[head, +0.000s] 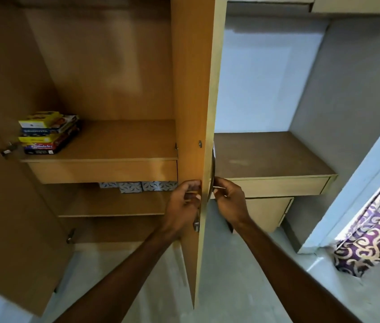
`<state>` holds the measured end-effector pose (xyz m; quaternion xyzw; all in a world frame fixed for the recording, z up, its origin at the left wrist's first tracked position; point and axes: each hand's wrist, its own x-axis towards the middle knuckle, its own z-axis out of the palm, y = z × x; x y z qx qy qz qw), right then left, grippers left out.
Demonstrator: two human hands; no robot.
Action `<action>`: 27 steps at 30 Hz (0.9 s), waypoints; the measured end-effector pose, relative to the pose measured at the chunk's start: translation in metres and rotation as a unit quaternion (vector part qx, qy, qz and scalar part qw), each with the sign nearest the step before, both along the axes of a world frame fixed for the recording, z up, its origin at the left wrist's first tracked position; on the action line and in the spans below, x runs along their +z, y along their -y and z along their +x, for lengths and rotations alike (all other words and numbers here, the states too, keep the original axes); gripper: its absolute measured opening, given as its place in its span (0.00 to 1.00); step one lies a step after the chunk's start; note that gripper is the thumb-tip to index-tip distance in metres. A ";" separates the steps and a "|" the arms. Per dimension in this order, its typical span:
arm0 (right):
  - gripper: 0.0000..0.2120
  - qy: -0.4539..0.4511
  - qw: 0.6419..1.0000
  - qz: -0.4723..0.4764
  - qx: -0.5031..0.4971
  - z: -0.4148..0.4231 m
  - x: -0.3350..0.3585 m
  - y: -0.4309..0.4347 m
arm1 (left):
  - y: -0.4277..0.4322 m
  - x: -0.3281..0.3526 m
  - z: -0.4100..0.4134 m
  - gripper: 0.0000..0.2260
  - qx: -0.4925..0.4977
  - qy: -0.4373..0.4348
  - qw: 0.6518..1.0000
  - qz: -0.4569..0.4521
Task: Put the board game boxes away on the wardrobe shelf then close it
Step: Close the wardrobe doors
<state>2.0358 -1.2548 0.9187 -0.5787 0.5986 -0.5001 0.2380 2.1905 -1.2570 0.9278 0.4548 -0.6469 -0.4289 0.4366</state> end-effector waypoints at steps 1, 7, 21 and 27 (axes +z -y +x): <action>0.17 0.003 1.000 -0.003 0.008 0.000 -0.001 0.000 | -0.001 -0.001 0.000 0.16 -0.002 0.000 1.000 0.003; 0.14 0.011 0.999 0.000 0.033 0.009 -0.007 0.007 | -0.011 -0.007 0.022 0.17 0.011 -0.002 1.000 0.006; 0.05 -0.045 0.979 -0.020 0.200 0.193 -0.002 0.110 | 0.034 -0.005 0.198 0.21 0.176 -0.039 0.983 -0.018; 0.04 -0.088 0.973 -0.049 0.210 0.280 0.000 0.188 | 0.113 -0.001 0.272 0.25 0.171 -0.056 0.983 -0.034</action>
